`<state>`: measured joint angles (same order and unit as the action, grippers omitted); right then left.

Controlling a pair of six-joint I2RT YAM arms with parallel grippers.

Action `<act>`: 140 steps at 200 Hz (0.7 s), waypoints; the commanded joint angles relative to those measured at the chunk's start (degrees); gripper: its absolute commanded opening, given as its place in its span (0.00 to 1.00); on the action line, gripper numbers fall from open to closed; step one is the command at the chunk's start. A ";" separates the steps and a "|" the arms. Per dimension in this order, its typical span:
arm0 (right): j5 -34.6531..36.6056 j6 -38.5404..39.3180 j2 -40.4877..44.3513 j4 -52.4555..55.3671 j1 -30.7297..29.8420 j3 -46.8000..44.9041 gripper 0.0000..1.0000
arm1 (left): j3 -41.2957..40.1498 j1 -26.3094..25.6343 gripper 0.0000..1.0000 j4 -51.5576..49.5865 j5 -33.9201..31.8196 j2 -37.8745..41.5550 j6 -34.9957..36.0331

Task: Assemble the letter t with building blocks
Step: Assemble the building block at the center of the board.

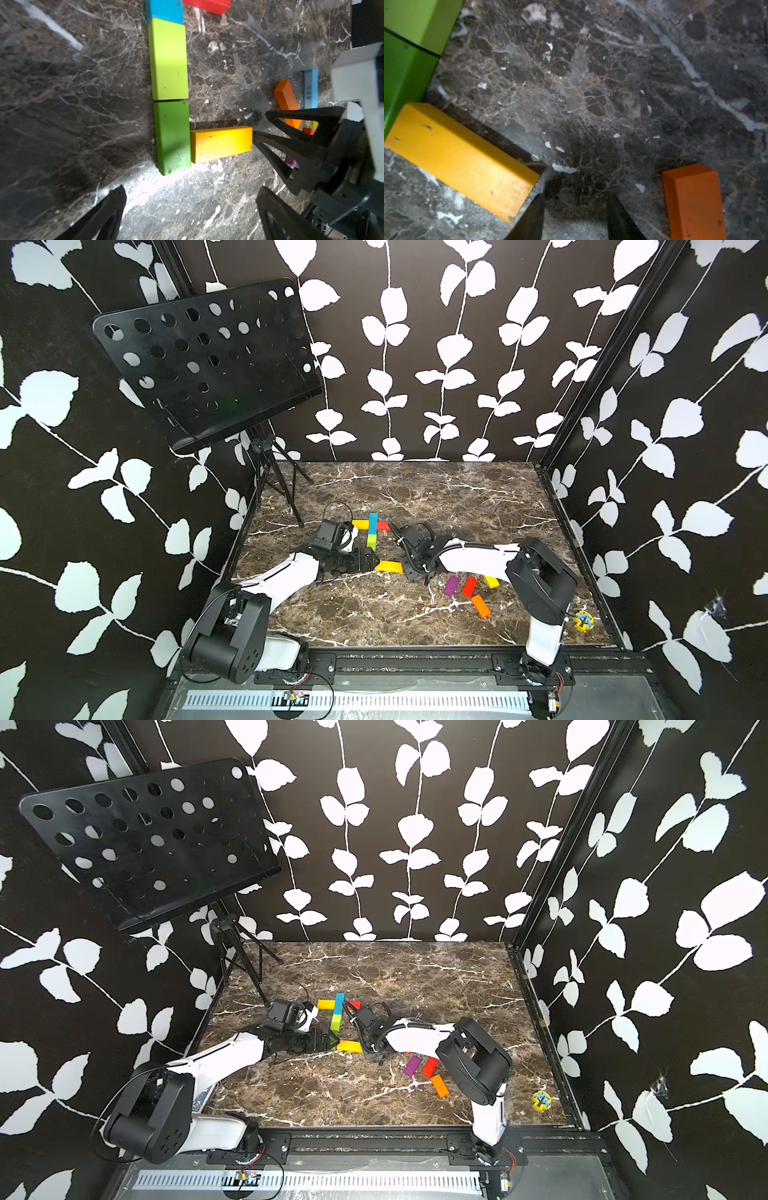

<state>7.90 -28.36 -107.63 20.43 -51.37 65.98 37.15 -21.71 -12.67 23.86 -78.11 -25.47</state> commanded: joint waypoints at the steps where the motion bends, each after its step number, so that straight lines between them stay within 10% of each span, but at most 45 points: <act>1: 0.25 -0.91 -0.87 -0.30 -0.29 1.12 0.50 | -1.36 -0.12 0.99 1.74 0.85 -0.10 0.32; 140: 2.21 -0.92 -1.79 -0.31 -0.22 1.09 0.59 | -1.64 -0.26 0.99 4.82 0.40 -2.73 0.29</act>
<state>8.43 -28.93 -108.05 19.75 -51.37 66.04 36.47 -21.71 -9.63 24.16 -80.58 -25.47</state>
